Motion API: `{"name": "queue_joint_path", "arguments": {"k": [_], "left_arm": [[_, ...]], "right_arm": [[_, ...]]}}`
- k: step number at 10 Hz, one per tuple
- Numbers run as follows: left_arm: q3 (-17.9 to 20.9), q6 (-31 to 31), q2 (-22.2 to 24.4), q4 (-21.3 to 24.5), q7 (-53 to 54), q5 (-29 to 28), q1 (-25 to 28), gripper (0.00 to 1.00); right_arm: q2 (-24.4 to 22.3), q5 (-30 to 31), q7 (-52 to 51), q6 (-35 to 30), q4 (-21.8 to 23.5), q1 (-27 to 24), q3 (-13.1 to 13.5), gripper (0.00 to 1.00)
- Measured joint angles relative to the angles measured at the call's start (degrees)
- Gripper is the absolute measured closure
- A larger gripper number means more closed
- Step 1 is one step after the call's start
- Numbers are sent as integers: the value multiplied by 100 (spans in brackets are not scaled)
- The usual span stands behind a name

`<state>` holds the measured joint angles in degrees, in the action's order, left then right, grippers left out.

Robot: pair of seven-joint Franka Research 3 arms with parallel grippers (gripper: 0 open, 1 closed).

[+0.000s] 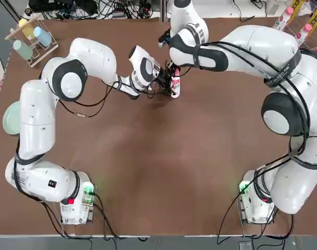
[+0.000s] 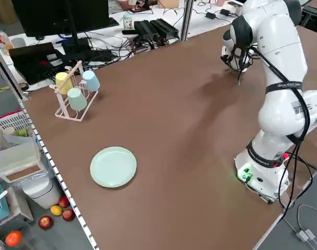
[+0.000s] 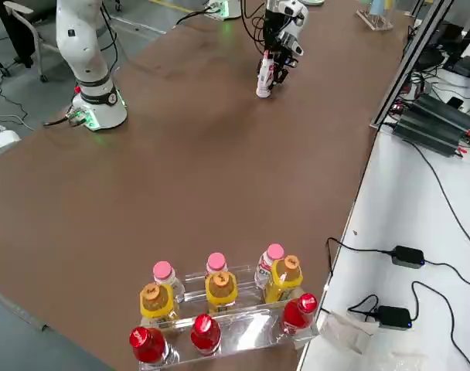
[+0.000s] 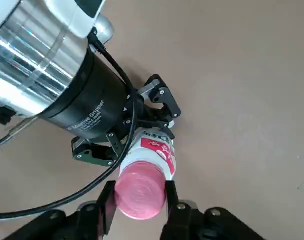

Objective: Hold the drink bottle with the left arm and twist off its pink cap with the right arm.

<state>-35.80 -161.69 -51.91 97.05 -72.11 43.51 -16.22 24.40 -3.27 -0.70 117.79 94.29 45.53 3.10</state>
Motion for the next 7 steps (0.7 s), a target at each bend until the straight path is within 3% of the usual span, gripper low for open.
{"name": "queue_joint_path", "arguments": {"k": [3, 5, 6, 7], "left_arm": [[4, -1, -11, -18, 0, 2, -15, 37], [3, 8, -27, -39, 0, 2, -20, 37], [3, 10, -28, -41, 0, 2, -20, 37], [4, 9, -31, -48, 0, 2, -20, 37]], "right_arm": [[78, 4, -10, 85, 3, 0, 6, 48], [146, 4, -15, 134, 3, 3, -2, 26], [152, 4, -15, 139, 3, 4, -2, 23], [152, 4, -15, 139, -1, 4, -2, 10]]}}
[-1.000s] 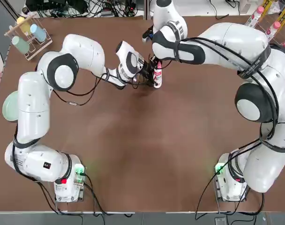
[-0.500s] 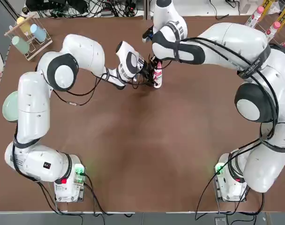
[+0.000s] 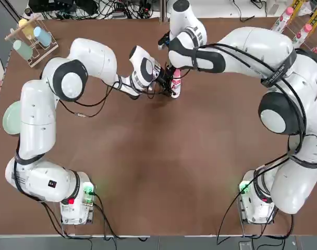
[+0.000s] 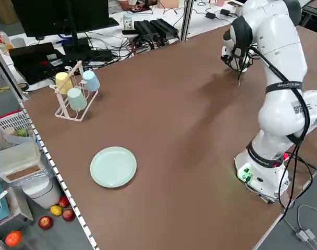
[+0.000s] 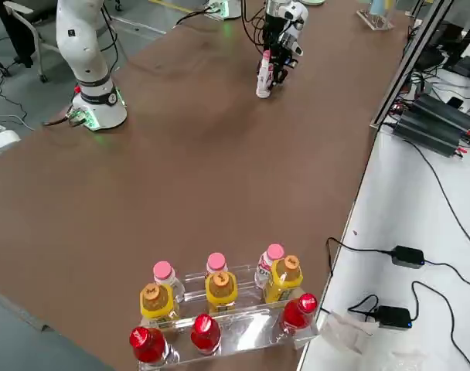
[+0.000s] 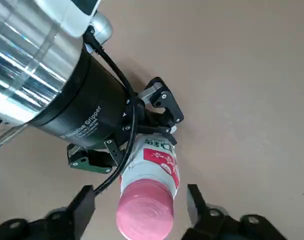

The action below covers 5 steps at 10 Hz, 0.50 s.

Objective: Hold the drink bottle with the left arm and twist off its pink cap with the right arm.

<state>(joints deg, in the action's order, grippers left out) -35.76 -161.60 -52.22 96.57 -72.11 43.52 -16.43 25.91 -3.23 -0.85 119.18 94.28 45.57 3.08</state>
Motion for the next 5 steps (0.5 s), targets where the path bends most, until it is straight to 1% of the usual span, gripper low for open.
{"name": "queue_joint_path", "arguments": {"k": [3, 5], "left_arm": [[-1, 0, -32, -49, 0, 0, -1, 37], [-1, 0, -32, -49, 0, 0, -1, 37]], "right_arm": [[-13, 0, 0, -8, -32, 0, 6, 9], [-87, 0, 9, -72, -79, -2, 49, 11]]}}
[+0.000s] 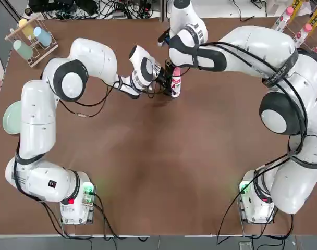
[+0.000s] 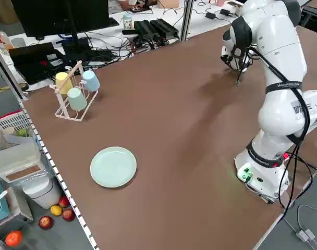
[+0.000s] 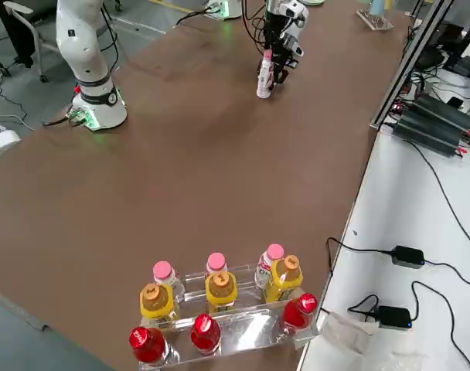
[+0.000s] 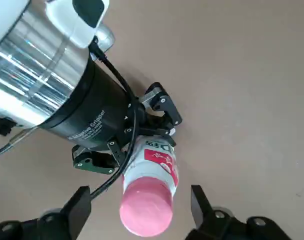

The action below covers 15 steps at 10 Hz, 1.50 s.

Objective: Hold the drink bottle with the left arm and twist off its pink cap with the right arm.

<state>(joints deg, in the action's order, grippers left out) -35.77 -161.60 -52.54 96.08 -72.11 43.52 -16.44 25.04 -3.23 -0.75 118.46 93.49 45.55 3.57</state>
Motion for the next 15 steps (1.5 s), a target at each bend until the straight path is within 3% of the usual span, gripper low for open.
{"name": "queue_joint_path", "arguments": {"k": [3, 11, 15], "left_arm": [[0, 0, 0, -1, 0, 0, 0, 37], [0, 1, -1, -2, 0, 0, 0, 37], [0, 1, -1, -2, 0, 0, 0, 37]], "right_arm": [[-223, -8, 677, -210, -7, -80, 89, 12], [-351, -42, 4343, -242, 23, -72, 66, 14], [-340, -387, 4773, -223, 56, -69, 62, 17]]}}
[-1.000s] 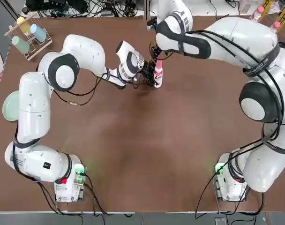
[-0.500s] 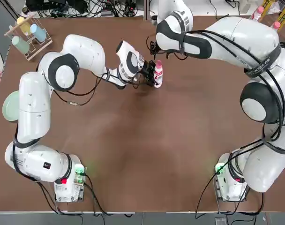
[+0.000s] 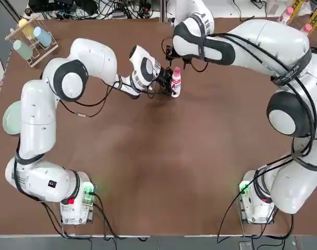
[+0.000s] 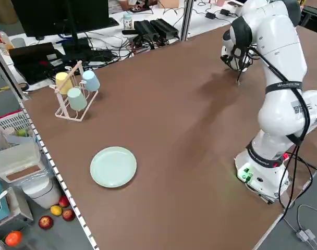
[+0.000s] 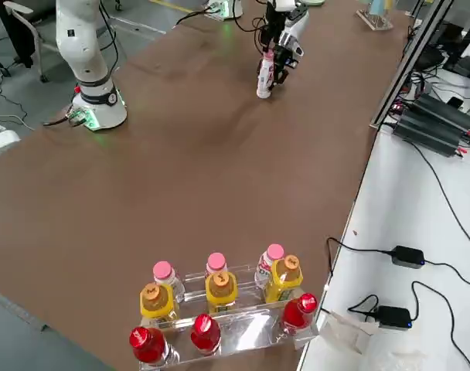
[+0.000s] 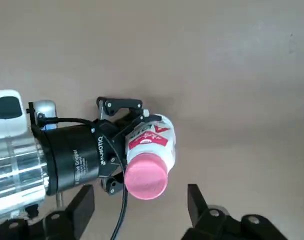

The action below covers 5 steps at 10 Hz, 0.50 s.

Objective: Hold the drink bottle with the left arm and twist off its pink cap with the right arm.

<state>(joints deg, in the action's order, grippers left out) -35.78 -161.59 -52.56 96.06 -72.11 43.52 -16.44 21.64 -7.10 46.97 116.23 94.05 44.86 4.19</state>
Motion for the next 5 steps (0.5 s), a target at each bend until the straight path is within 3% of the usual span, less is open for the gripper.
{"name": "queue_joint_path", "arguments": {"k": [5], "left_arm": [[0, 0, 0, 0, 0, 0, 0, 37]], "right_arm": [[116, -48, 4, 6, 24, -3, 3, 19]]}}
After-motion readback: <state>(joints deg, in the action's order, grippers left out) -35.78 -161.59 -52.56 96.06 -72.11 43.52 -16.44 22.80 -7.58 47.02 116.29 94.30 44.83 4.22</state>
